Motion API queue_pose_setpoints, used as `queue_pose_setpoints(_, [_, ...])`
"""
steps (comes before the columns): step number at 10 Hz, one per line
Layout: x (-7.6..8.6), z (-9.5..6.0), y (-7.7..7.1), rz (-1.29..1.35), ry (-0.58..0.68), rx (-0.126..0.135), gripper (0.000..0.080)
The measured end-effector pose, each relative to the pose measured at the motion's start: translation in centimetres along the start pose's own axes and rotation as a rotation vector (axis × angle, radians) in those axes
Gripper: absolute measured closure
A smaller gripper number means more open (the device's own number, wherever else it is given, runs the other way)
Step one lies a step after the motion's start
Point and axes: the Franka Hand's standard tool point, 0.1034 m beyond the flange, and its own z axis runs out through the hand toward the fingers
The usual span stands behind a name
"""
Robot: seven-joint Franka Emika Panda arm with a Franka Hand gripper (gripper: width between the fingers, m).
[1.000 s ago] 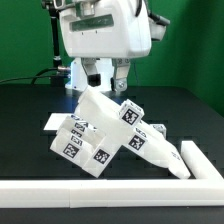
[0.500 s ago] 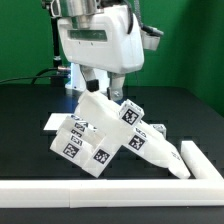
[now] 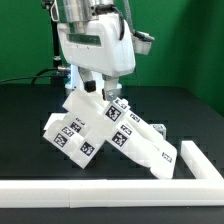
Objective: Assemble chair
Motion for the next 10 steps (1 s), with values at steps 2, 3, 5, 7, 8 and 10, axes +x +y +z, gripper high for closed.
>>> queue_pose_setpoints(2, [-0.7, -0.9, -1.2, -0.014, -0.004, 0.012, 0.0151])
queue_pose_setpoints(3, [-0.7, -0.8, -1.2, -0.018, 0.002, 0.015, 0.0151])
queue_pose_setpoints(5, [-0.7, -0.7, -1.2, -0.018, 0.002, 0.013, 0.0151])
queue_pose_setpoints(7, [-1.0, -1.3, -0.3, 0.064, -0.045, -0.005, 0.0151])
queue_pose_setpoints(8, [-1.0, -2.1, 0.2, 0.094, -0.064, -0.014, 0.0151])
queue_pose_setpoints(10, [-0.8, -2.2, 0.7, 0.123, -0.065, -0.018, 0.0151])
